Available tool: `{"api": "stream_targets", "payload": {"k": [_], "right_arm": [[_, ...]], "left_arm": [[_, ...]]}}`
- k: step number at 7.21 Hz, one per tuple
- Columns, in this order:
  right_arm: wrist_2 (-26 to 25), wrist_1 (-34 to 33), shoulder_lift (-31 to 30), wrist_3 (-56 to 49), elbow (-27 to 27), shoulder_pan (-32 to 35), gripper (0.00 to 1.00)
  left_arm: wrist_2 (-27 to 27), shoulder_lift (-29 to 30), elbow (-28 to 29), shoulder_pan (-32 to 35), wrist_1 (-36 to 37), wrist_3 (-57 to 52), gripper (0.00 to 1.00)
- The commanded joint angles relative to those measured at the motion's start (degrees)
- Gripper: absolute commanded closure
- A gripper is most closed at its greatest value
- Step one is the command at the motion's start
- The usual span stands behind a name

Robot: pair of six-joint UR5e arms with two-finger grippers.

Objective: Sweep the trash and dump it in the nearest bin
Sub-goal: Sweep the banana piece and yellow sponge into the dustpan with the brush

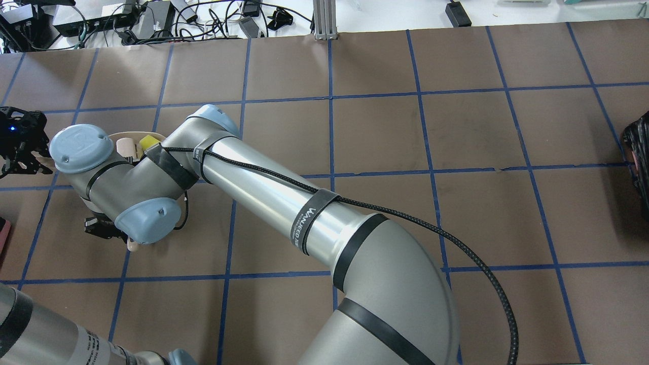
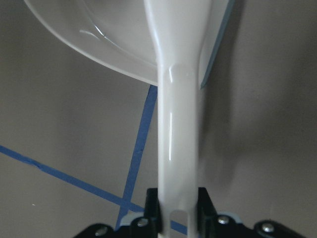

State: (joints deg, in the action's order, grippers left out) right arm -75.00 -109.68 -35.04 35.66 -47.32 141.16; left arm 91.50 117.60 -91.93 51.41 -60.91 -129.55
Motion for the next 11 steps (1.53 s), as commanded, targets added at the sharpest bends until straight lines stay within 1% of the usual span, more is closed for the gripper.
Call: {"api": "stream_targets", "payload": {"k": [1,3,4,6,7,8,9,10,11], "right_arm": [[0.20,0.17,-0.64,0.63,0.39,1.49,1.00],[-0.06,3.05,-3.70,1.77,-1.36,1.32,1.00],[-0.23,3.86,-4.59,3.61,-2.07,-0.69,1.00],[0.03,7.27,-7.21,4.86,-3.73,-8.93,1.00],[-0.84,8.33,-9.84,4.59,-6.96,-11.93,1.00],[-1.02,8.00,-13.52,3.72,-12.82,-14.91,1.00],[-1.81,7.65,-19.04,-0.12,-20.54,-16.68,1.00],[-3.21,6.95,-25.45,-0.94,-29.75,-17.92,1.00],[-4.44,2.33,-30.73,-0.69,-38.55,-19.06,1.00]], "left_arm": [[0.00,0.00,0.00,0.00,0.00,0.00,1.00],[0.00,0.00,0.00,0.00,0.00,0.00,1.00],[0.00,0.00,0.00,0.00,0.00,0.09,1.00],[-0.44,0.00,0.00,0.00,-0.09,0.53,1.00],[-0.79,0.26,0.00,0.00,-0.70,0.44,1.00],[-1.84,0.18,0.09,0.00,-1.57,0.35,1.00],[-5.41,-0.43,0.44,-0.09,-6.19,0.35,1.00],[-8.23,-1.31,0.70,-0.43,-10.42,0.44,1.00],[-11.74,-1.75,0.88,-0.79,-14.29,0.44,1.00]]}}
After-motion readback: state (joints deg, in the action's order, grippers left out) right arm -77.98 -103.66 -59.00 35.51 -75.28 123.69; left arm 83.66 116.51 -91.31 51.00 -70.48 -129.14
